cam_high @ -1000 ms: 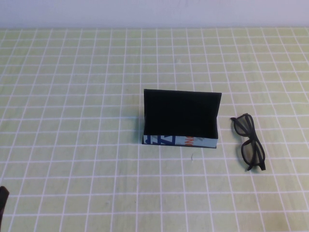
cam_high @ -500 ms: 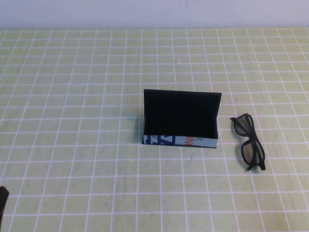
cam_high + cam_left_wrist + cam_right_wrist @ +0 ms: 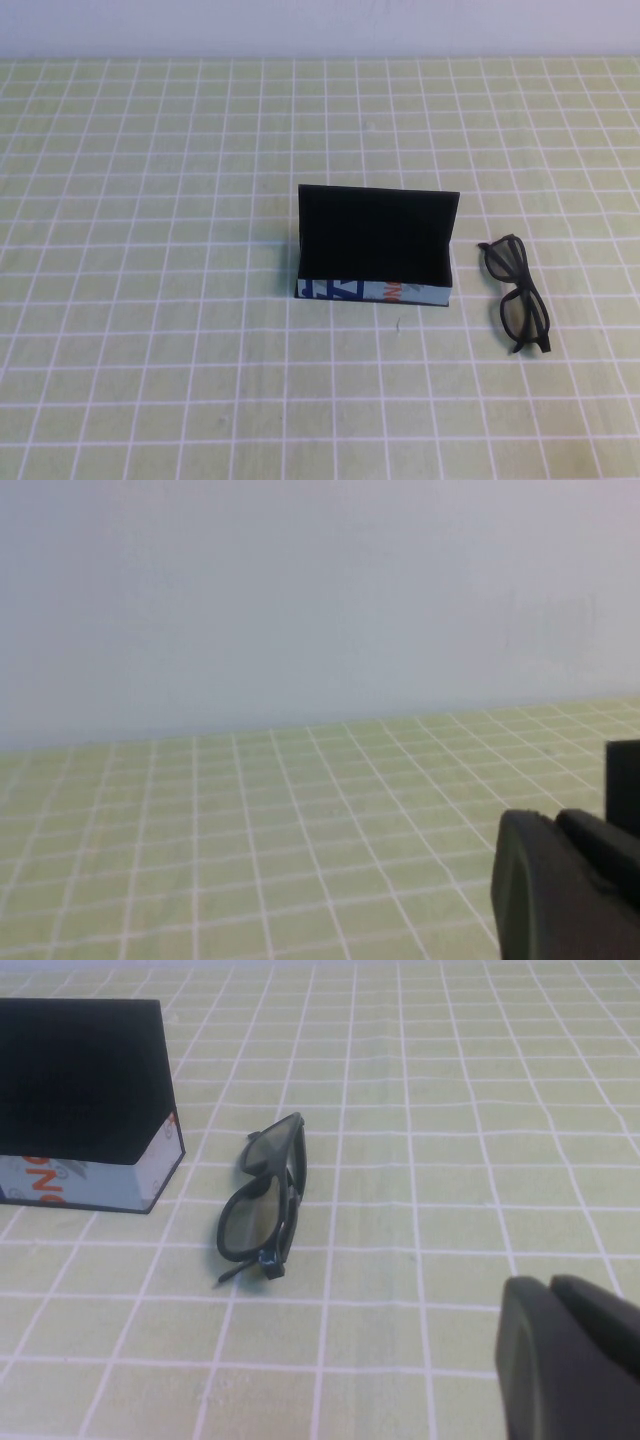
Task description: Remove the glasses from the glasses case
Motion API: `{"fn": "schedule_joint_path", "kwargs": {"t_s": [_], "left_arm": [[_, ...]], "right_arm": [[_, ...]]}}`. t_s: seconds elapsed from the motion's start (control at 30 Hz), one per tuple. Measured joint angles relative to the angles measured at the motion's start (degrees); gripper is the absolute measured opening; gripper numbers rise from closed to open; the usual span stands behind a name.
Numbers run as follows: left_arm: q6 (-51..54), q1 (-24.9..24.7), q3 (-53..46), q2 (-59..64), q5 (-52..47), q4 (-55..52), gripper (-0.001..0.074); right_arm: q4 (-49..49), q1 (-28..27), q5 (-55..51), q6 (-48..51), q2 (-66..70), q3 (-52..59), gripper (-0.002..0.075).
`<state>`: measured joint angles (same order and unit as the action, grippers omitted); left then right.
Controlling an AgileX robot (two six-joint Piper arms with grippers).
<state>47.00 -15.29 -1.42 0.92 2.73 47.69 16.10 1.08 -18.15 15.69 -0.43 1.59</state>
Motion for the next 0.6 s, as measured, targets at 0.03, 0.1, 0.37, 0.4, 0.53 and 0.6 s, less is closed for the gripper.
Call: {"fn": "schedule_joint_path", "kwargs": {"t_s": [0.03, 0.1, 0.37, 0.4, 0.53, 0.6], "left_arm": [[-6.1, 0.3, 0.0, 0.0, 0.8, -8.9, -0.0004], [-20.7, 1.8, 0.0, -0.1, 1.2, -24.6, -0.0004], [-34.4, 5.2, 0.0, -1.4, -11.3, -38.4, -0.0004], [-34.5, 5.3, 0.0, -1.4, -13.1, -38.8, -0.0004], [-34.7, 5.5, 0.0, -1.5, -20.4, -39.9, -0.0004], [-34.9, 5.5, 0.0, -1.5, -22.7, -40.1, -0.0004]], "right_arm": [[0.1, 0.0, 0.0, 0.0, 0.0, 0.0, -0.0018], [0.1, 0.0, 0.0, 0.0, 0.0, 0.0, -0.0018], [0.1, 0.0, 0.0, 0.0, 0.0, 0.0, -0.0018], [0.1, 0.0, 0.0, 0.0, 0.0, 0.0, -0.0018], [0.1, 0.0, -0.1, -0.1, 0.0, 0.0, -0.0018], [0.1, 0.0, -0.1, -0.1, 0.0, 0.0, -0.0018]]}}
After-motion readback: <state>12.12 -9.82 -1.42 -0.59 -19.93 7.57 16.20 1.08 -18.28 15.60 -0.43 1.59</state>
